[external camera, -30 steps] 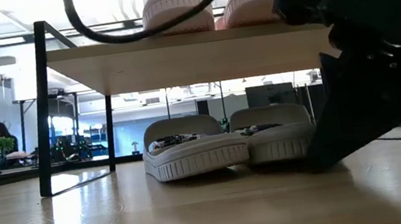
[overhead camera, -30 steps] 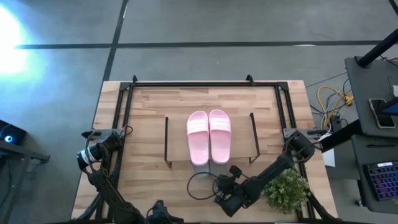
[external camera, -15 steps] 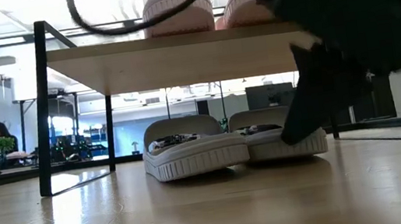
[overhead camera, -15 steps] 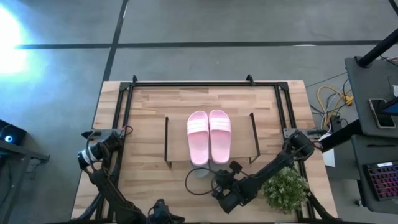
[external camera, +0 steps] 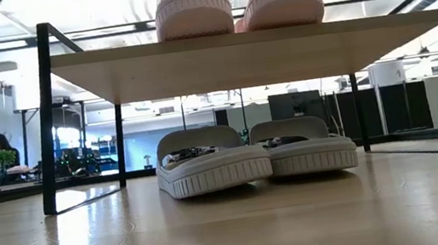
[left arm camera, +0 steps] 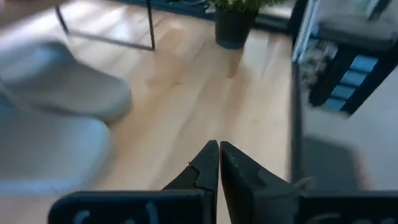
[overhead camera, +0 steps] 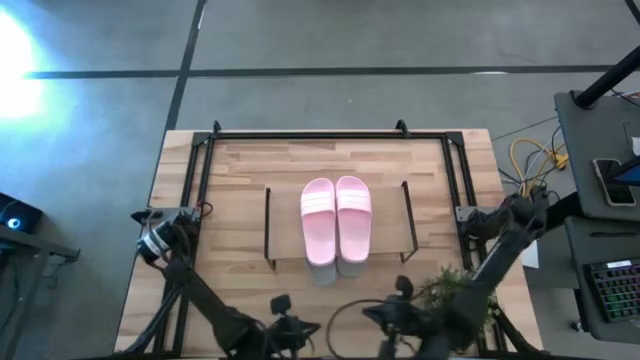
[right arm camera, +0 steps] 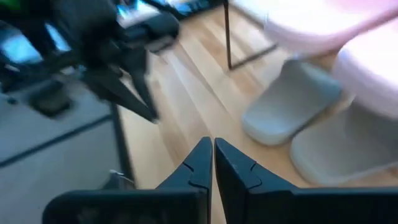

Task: Pick and place slides into the shelf
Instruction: Adjust the gray slides under the shelf

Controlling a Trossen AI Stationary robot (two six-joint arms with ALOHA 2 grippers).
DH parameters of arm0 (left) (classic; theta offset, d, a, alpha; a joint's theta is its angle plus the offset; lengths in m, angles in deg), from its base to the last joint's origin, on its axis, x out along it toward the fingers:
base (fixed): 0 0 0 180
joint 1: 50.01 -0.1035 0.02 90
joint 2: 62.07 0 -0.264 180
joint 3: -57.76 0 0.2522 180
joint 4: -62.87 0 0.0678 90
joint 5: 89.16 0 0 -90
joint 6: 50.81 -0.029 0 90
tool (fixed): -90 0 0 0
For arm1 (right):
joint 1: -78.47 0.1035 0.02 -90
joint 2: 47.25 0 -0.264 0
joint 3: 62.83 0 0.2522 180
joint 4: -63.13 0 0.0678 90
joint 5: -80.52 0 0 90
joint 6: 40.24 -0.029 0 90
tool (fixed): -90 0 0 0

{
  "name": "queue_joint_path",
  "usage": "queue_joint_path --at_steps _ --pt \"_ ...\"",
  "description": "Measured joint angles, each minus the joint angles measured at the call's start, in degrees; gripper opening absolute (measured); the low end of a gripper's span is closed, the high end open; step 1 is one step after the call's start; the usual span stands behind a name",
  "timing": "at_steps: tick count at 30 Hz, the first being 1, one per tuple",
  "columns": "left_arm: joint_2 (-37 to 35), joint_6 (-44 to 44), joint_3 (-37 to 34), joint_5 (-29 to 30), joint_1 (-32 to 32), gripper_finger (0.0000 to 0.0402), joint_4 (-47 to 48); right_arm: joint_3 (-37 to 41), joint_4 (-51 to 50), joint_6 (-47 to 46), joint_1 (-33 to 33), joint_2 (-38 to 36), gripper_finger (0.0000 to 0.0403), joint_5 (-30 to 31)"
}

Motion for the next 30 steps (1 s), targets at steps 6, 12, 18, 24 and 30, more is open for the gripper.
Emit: queue_joint_path --at_steps 6,12,18,24,30 --pt "0.0 -9.3 1.4 -4.6 -4.6 0.0001 13.3 -0.8 -2.2 2.3 3.4 -6.5 0.0011 3.0" --pt "0.0 -9.3 1.5 -6.3 -8.2 0.0001 25.6 -0.8 -6.7 -1.6 5.7 -9.9 0.0011 2.0" --pt "0.0 -9.6 1.7 -10.3 -12.3 0.0001 21.8 -0.8 -14.3 -8.7 7.4 -10.3 0.0011 0.6" --pt "0.6 -12.1 1.6 -10.1 -14.4 0.0001 21.1 -0.6 -19.9 -14.7 8.3 -9.4 0.0011 0.6" --pt "3.4 -12.8 1.5 -10.9 -14.4 0.0001 15.8 0.1 -20.3 -15.7 8.5 -9.4 0.0011 0.6"
